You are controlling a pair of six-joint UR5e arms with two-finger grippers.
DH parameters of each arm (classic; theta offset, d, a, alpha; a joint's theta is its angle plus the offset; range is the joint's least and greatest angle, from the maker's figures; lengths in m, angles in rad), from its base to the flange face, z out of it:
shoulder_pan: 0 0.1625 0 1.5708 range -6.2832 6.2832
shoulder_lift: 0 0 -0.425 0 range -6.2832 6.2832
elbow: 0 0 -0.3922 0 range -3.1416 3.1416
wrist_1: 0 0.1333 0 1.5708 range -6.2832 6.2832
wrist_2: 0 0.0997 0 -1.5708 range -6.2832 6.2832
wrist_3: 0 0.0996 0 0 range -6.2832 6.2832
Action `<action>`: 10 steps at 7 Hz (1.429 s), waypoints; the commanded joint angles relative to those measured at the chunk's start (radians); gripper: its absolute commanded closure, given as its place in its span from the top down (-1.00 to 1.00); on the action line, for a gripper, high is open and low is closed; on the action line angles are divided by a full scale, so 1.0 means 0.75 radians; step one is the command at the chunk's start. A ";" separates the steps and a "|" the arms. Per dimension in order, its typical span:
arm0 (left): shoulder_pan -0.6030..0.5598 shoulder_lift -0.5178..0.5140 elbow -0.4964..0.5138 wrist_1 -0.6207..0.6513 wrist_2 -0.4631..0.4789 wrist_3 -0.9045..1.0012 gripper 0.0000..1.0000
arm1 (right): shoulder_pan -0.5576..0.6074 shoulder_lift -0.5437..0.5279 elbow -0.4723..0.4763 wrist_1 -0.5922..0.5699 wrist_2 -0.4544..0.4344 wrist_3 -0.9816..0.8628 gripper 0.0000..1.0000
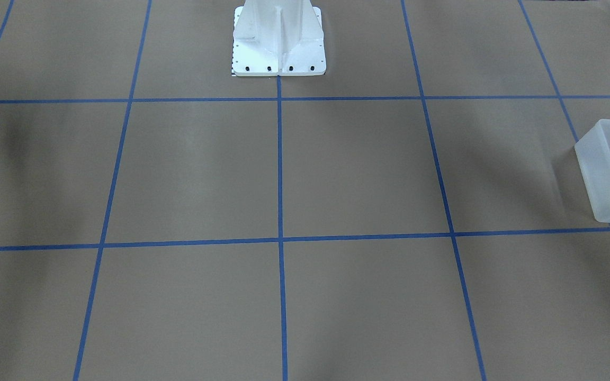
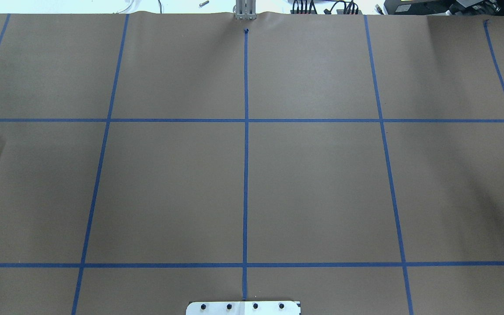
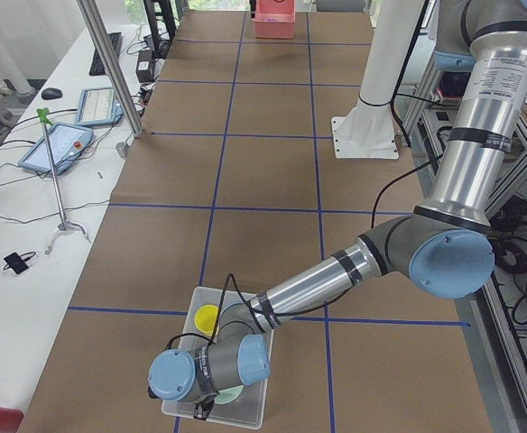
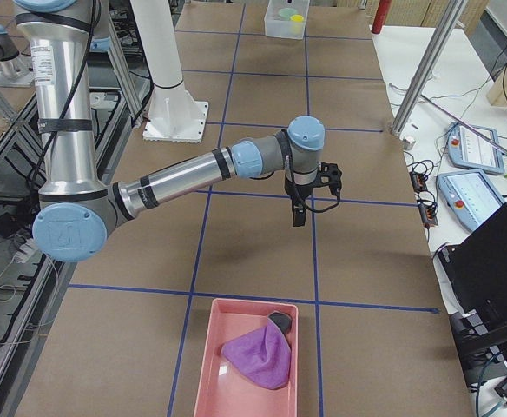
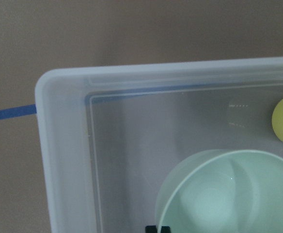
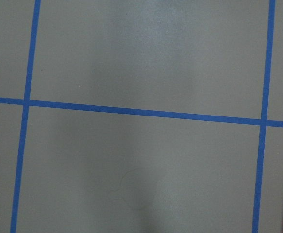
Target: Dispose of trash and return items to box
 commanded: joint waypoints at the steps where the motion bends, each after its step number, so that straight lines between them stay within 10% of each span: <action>1: -0.006 -0.025 -0.075 0.037 -0.010 -0.005 0.47 | -0.001 0.002 -0.002 0.000 -0.005 -0.002 1.00; 6: 0.287 0.263 -1.301 0.393 0.002 -0.792 0.65 | 0.003 -0.020 0.010 -0.004 0.001 0.000 1.00; 10: 0.422 0.282 -1.448 0.414 0.011 -0.903 0.94 | 0.073 -0.131 0.051 -0.002 0.003 -0.022 1.00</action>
